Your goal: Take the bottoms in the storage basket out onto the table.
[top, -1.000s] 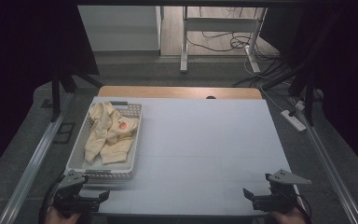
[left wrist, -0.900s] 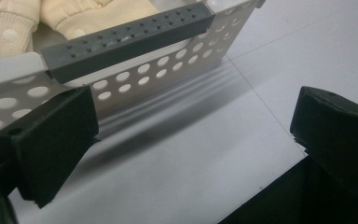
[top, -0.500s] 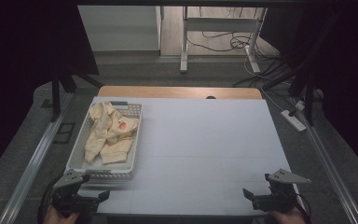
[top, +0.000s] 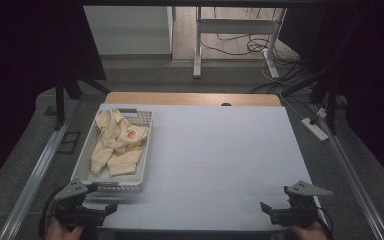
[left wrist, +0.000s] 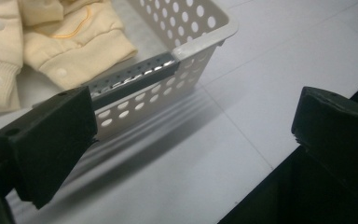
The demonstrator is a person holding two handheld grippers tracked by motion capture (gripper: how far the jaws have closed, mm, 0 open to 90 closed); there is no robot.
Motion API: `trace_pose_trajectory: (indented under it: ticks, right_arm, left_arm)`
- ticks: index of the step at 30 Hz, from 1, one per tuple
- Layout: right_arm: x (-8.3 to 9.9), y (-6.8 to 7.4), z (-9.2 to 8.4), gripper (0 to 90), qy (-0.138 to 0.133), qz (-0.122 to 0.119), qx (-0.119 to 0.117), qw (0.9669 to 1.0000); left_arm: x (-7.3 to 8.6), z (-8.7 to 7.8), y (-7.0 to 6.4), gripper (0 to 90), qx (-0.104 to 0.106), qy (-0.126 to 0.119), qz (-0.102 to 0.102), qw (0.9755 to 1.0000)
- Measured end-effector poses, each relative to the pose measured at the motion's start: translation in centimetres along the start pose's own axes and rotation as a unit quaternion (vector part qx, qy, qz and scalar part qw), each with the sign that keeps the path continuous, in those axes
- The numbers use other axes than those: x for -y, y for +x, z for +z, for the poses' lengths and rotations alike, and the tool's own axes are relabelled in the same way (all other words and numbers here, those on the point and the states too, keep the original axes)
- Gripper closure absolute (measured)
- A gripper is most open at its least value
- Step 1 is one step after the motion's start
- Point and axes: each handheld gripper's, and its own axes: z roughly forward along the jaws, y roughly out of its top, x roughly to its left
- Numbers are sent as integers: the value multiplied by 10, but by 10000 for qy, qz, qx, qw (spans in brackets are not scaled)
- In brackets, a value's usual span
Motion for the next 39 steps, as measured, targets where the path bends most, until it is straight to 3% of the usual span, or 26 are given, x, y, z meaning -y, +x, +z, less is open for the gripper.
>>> trace_pose_trajectory:
  ticks: [3,13,19,24,28,39]
  right_arm:
    - [0,0,0,0,14,2,4,10000]
    - [0,0,1,0,43,-3,6,10000]
    - [0,0,1,0,71,-15,35,10000]
    - [0,0,1,0,66,4,35,10000]
    - [-1,0,2,0,91,-15,42,9999]
    - [0,1,2,0,90,-12,45,9999]
  left_arm:
    - [-3,0,1,0,149,-30,21,9999]
    - [-10,-1,5,0,187,-80,83,9998]
    - [-15,0,6,0,67,-125,153,9998]
    - [-22,6,7,0,162,-148,127,9997]
    - [-30,14,6,0,176,-121,221,9995]
    - [-44,27,10,0,21,-22,236,9997]
